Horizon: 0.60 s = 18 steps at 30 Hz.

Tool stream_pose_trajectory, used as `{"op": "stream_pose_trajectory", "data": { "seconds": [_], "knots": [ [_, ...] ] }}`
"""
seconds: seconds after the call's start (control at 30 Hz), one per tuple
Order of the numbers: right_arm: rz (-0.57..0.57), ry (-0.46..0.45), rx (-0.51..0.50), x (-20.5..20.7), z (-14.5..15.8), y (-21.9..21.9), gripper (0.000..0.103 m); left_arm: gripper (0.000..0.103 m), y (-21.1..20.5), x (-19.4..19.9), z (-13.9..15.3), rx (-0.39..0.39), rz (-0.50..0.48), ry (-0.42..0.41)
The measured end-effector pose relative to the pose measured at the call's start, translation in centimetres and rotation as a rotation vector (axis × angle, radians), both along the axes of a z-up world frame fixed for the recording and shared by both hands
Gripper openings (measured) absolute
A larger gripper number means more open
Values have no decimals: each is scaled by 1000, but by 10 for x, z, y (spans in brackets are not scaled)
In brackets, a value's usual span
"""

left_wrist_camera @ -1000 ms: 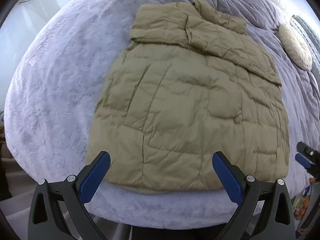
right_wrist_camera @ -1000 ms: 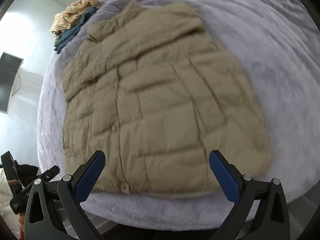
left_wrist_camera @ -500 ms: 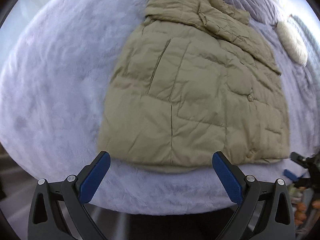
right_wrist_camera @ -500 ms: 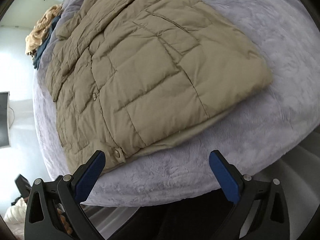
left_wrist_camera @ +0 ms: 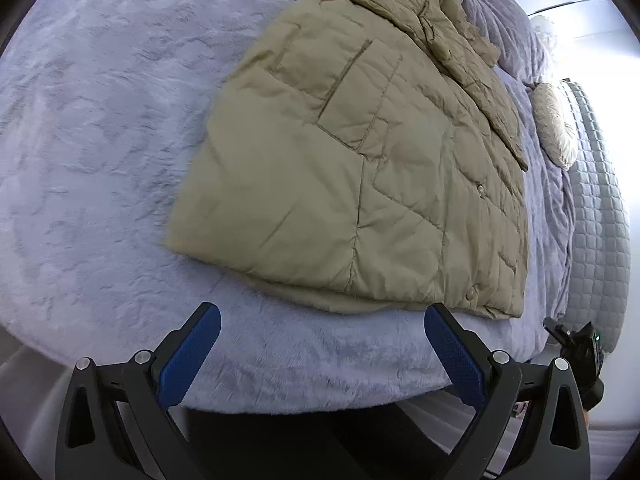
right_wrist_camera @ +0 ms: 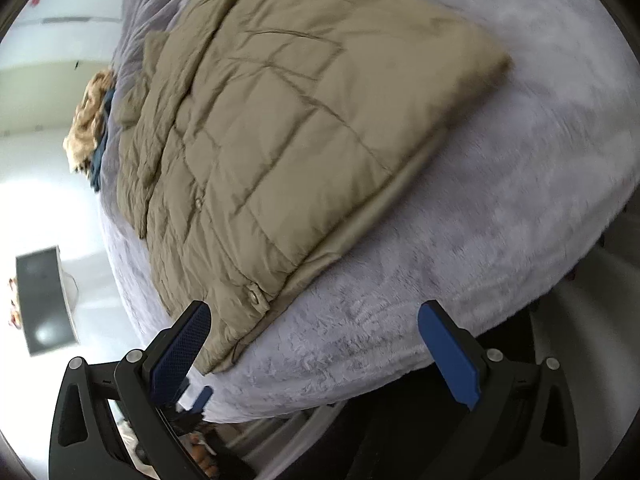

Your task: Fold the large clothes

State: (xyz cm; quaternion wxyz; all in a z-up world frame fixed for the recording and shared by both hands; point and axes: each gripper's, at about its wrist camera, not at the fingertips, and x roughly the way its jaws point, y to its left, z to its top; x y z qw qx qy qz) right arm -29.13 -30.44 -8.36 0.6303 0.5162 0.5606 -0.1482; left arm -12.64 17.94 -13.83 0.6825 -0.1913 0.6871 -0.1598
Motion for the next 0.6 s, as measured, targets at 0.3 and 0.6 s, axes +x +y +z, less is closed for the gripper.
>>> {"op": "stream_pose_trajectory", "data": {
  "seconds": [0.3,0.6],
  "knots": [
    [-76,-23,20,-14,-2,-3,103,102,-14,18,-37,-101,57,46],
    [-228,-69,50,-17,-25,-34,103,102,-25,17,-39,-115,36,54]
  ]
}}
